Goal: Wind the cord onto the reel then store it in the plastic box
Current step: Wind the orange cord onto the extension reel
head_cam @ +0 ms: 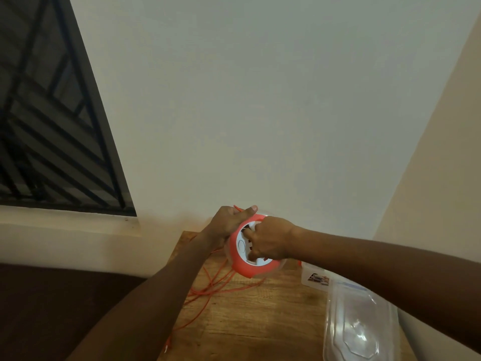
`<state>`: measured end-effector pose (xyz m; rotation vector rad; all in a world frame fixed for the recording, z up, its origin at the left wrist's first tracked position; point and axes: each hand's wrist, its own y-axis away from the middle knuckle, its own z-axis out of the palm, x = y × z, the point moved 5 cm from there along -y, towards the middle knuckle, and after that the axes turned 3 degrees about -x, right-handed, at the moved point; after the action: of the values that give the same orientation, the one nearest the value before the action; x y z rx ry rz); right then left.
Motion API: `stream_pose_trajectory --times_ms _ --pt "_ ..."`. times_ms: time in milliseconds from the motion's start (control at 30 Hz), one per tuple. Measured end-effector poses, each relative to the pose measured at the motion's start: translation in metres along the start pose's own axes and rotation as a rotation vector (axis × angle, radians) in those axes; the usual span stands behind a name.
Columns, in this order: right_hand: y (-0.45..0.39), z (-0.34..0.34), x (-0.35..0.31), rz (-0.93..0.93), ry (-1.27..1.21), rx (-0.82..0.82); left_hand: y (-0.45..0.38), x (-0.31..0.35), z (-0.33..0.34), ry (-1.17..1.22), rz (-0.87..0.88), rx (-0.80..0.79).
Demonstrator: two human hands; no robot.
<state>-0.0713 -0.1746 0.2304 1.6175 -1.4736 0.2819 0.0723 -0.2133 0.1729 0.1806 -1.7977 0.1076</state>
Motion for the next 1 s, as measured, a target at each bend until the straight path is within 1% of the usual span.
stream_pose_trajectory --times_ms 67,167,200,267,367,400,433,533,667,767,833,933,1000 --pt "-0.002 0.001 -0.001 -0.016 0.023 0.008 0.0 -0.001 -0.001 0.01 -0.004 -0.003" --pt "-0.002 0.001 0.001 -0.038 0.066 0.079 0.001 -0.001 -0.003 -0.011 0.004 -0.002" --pt "-0.002 0.002 0.001 -0.014 0.053 0.108 0.001 -0.001 -0.003 -0.007 0.002 0.006" --pt "-0.004 0.004 0.002 0.144 -0.063 0.152 0.002 0.001 -0.005 0.048 -0.002 0.044" --pt "-0.004 0.012 0.008 0.51 -0.396 0.185 0.001 0.007 -0.01 0.074 0.013 0.101" --pt "-0.005 0.015 0.008 0.588 -0.46 0.182 0.001 0.009 -0.011 0.072 0.016 0.119" --pt "-0.006 0.018 0.008 0.628 -0.478 0.185 0.001 0.009 -0.011 0.082 0.016 0.135" --pt "-0.008 0.022 0.005 0.656 -0.466 0.2 0.003 0.007 -0.011 0.073 0.009 0.166" --pt "-0.008 0.026 0.004 0.651 -0.454 0.214 0.003 0.006 -0.011 0.106 -0.011 0.179" --pt "-0.004 0.02 0.004 0.573 -0.386 0.21 0.004 0.008 -0.012 0.101 -0.016 0.161" --pt "0.001 0.014 0.003 0.472 -0.271 0.214 0.004 0.011 -0.014 0.062 0.002 0.171" --pt "0.008 0.007 -0.002 0.232 -0.14 0.24 0.005 0.012 -0.013 0.049 0.016 0.176" --pt "0.01 0.008 -0.004 0.102 -0.111 0.205 0.006 0.014 -0.011 0.049 0.012 0.154"
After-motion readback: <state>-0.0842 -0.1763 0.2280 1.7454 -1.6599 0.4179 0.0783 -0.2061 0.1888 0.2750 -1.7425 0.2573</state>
